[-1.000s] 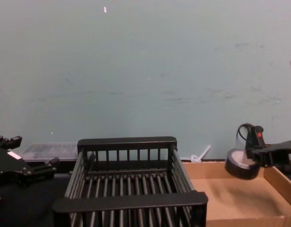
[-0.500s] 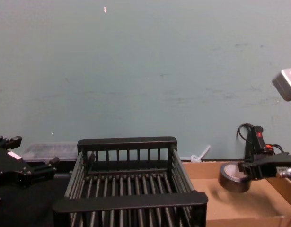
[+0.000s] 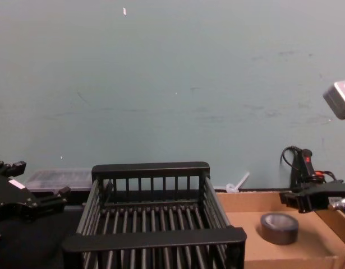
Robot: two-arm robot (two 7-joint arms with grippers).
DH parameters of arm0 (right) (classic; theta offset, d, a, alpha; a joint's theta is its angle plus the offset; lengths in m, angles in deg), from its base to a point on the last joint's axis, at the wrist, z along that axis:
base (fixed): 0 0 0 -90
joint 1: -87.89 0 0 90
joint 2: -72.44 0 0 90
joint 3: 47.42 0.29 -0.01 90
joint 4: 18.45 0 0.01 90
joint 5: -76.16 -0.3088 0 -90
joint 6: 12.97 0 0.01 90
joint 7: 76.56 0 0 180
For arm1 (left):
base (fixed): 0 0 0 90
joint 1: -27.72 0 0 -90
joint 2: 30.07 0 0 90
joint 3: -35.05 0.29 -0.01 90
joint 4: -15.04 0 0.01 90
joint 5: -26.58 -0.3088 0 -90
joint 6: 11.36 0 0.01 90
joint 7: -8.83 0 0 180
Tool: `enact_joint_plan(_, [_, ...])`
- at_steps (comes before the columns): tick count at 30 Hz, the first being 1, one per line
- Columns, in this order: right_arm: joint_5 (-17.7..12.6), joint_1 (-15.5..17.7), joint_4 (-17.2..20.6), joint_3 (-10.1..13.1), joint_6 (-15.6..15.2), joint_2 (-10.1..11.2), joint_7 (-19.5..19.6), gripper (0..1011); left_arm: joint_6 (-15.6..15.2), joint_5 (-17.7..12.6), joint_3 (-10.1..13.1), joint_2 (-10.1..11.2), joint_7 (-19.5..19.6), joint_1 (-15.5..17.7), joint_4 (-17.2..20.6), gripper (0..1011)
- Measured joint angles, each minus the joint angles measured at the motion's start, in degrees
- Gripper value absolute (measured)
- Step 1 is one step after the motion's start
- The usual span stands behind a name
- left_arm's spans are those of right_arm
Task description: Pick up the white tape and place it into the black box , Pick up the silver tape and place it into the brown box.
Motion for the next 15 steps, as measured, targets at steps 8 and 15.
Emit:
enact_joint_plan(8, [-0.1, 0.0, 0.1, 0.0, 0.0, 0.0, 0.0, 473, 0.0, 0.0, 0.0, 0.0, 0.0, 0.0, 0.0, 1001])
enact_joint_plan(15, [-0.2, 0.1, 0.1, 0.0, 0.0, 0.1, 0.0, 708, 0.0, 0.0, 0.0, 0.0, 0.0, 0.0, 0.0, 1001])
